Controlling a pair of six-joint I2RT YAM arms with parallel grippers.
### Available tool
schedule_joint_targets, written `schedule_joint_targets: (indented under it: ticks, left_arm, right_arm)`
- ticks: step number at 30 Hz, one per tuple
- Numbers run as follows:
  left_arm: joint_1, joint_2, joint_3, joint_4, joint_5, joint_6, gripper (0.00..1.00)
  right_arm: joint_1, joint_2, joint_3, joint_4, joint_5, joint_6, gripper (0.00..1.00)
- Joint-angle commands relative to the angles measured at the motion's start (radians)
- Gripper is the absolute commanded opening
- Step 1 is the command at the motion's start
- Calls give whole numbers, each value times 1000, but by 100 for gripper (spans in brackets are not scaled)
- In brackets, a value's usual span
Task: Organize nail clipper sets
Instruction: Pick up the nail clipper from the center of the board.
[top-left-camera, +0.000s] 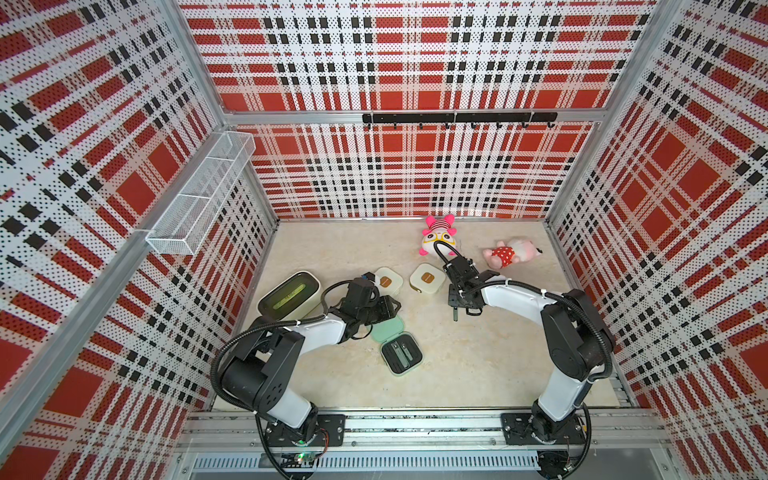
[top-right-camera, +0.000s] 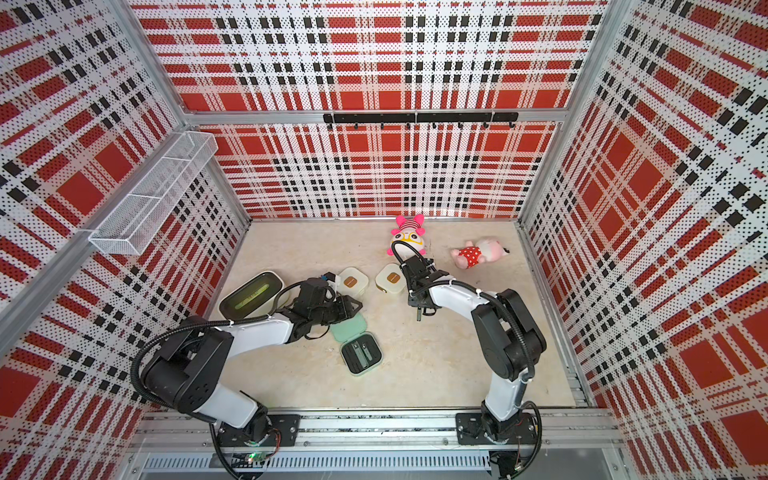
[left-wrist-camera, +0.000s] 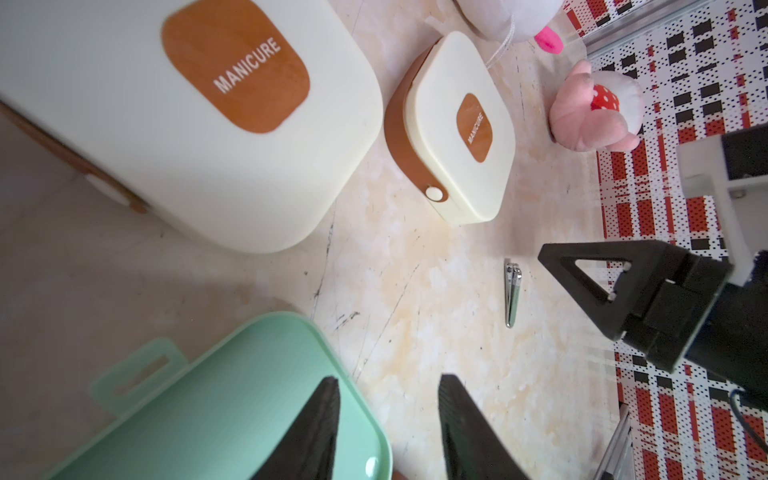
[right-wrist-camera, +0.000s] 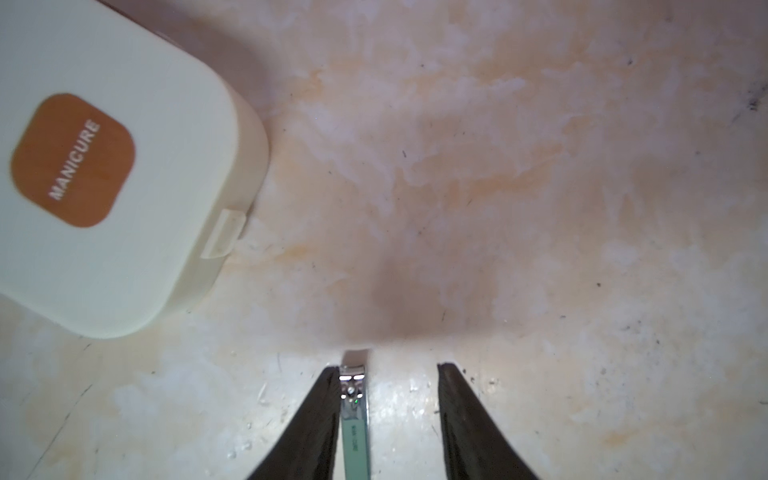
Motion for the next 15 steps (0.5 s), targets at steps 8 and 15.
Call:
schedule_joint_targets:
  ticks: [8,15]
  left_arm:
    - [5,-7,-19,17,7,4,44]
    - [5,-5,-19,16,5,4,44]
  right_arm:
    - [0,34,13,5,-63,-38,44]
    - [0,57,-4,20,-107,-36,39]
